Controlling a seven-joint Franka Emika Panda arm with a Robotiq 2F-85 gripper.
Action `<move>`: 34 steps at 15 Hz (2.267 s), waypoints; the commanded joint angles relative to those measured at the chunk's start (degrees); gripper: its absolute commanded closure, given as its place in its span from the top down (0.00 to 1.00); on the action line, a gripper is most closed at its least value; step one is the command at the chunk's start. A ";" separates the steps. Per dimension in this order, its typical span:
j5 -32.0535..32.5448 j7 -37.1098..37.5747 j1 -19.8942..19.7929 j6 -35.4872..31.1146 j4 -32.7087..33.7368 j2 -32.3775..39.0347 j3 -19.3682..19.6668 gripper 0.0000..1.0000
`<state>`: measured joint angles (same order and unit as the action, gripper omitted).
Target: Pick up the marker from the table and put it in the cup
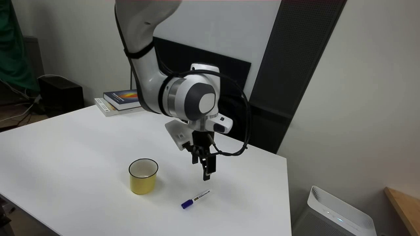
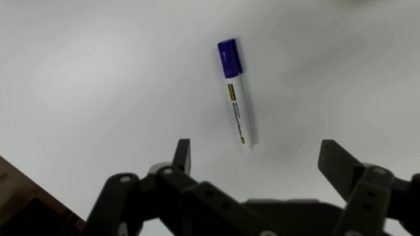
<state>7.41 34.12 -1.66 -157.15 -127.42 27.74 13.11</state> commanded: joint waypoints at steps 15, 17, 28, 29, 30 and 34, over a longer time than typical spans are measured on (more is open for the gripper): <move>-13.04 -9.19 -0.57 -1.40 -0.07 4.08 -0.26 1.00; -13.77 -11.19 -2.03 -0.98 0.11 4.42 -1.64 1.00; -18.86 -21.25 -7.78 -0.98 5.65 10.90 -6.58 1.00; -18.40 -21.33 -7.43 -1.22 6.56 11.89 -6.10 1.00; -18.02 -21.32 -6.99 -1.43 7.43 12.84 -5.65 1.00; -17.64 -20.37 -5.40 -2.39 9.64 15.81 -4.66 1.00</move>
<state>-10.99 12.87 -8.52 -159.04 -120.64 40.79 7.28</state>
